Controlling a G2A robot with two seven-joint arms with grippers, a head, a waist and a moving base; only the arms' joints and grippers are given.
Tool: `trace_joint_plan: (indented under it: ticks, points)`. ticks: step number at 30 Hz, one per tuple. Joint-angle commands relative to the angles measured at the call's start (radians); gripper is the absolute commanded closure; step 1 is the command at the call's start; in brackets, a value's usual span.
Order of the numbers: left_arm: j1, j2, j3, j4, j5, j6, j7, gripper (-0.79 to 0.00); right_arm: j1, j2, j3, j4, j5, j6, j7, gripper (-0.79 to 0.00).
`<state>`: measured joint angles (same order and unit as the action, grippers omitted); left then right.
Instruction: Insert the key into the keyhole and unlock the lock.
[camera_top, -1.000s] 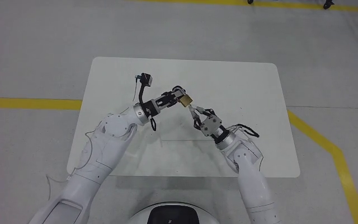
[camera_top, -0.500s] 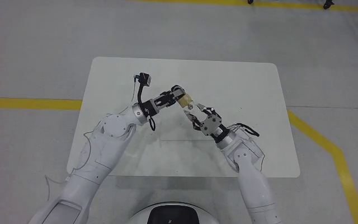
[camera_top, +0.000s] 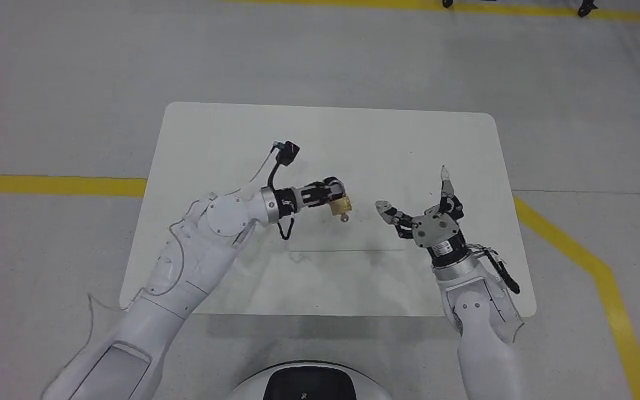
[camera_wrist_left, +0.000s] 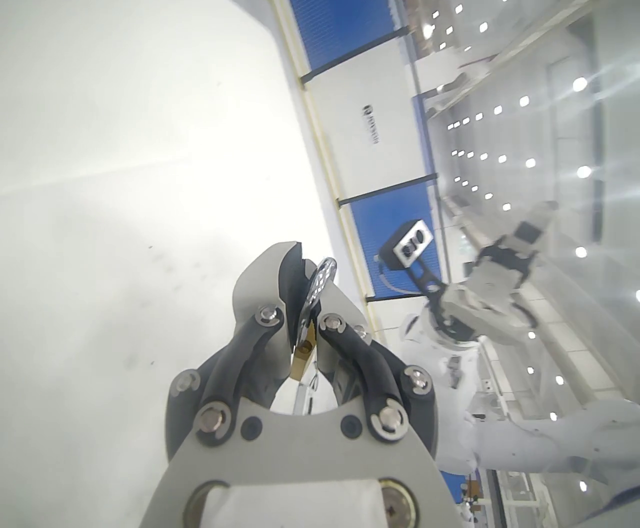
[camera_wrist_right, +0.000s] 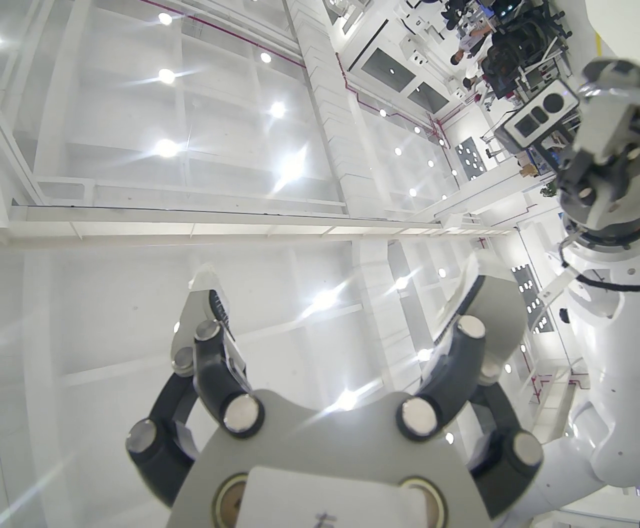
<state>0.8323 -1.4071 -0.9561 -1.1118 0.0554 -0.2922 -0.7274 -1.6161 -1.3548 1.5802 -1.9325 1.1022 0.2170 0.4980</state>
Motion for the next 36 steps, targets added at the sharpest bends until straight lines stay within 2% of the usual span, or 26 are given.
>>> trace_joint_plan:
  ticks: [1, 2, 3, 4, 6, 13, 17, 21, 26, 30, 32, 36]
  points:
    - [-0.019, -0.005, 0.042, 0.011, 0.085, 0.049, -0.001, -0.049, 0.0, 0.0, 0.0, 0.0, 0.0, 0.0, 0.0, -0.785]
    - [-0.027, -0.008, 0.06, 0.017, 0.126, 0.07, 0.008, -0.286, 0.0, 0.0, 0.0, 0.0, 0.0, 0.0, 0.0, -0.785]
    - [-0.034, -0.011, 0.076, 0.022, 0.157, 0.09, 0.017, -0.563, 0.0, 0.0, 0.0, 0.0, 0.0, 0.0, 0.0, -0.785]
    - [-0.039, -0.015, 0.09, 0.028, 0.179, 0.106, 0.022, -0.68, 0.0, 0.0, 0.0, 0.0, 0.0, 0.0, 0.0, -0.785]
    - [-0.05, -0.02, 0.108, 0.041, 0.205, 0.129, 0.028, -0.785, 0.0, 0.0, 0.0, 0.0, 0.0, 0.0, 0.0, -0.785]
    - [-0.065, -0.025, 0.108, 0.059, 0.204, 0.134, 0.028, -0.785, 0.0, 0.0, 0.0, 0.0, 0.0, 0.0, 0.0, -0.785]
    - [-0.045, 0.002, -0.004, 0.041, 0.143, 0.055, 0.054, -0.785, 0.0, 0.0, 0.0, 0.0, 0.0, 0.0, 0.0, -0.785]
    - [0.049, 0.052, -0.175, -0.048, 0.142, -0.055, 0.119, -0.785, 0.0, 0.0, 0.0, 0.0, 0.0, 0.0, 0.0, -0.785]
    - [0.204, 0.099, -0.325, -0.224, 0.317, -0.021, 0.238, -0.785, 0.0, 0.0, 0.0, 0.0, 0.0, 0.0, 0.0, -0.785]
    - [0.285, 0.112, -0.379, -0.309, 0.368, -0.042, 0.334, -0.785, 0.0, 0.0, 0.0, 0.0, 0.0, 0.0, 0.0, -0.785]
    - [0.295, 0.112, -0.388, -0.301, 0.364, -0.057, 0.369, -0.785, 0.0, 0.0, 0.0, 0.0, 0.0, 0.0, 0.0, -0.785]
    - [0.295, 0.112, -0.388, -0.301, 0.364, -0.057, 0.369, -0.785, 0.0, 0.0, 0.0, 0.0, 0.0, 0.0, 0.0, -0.785]
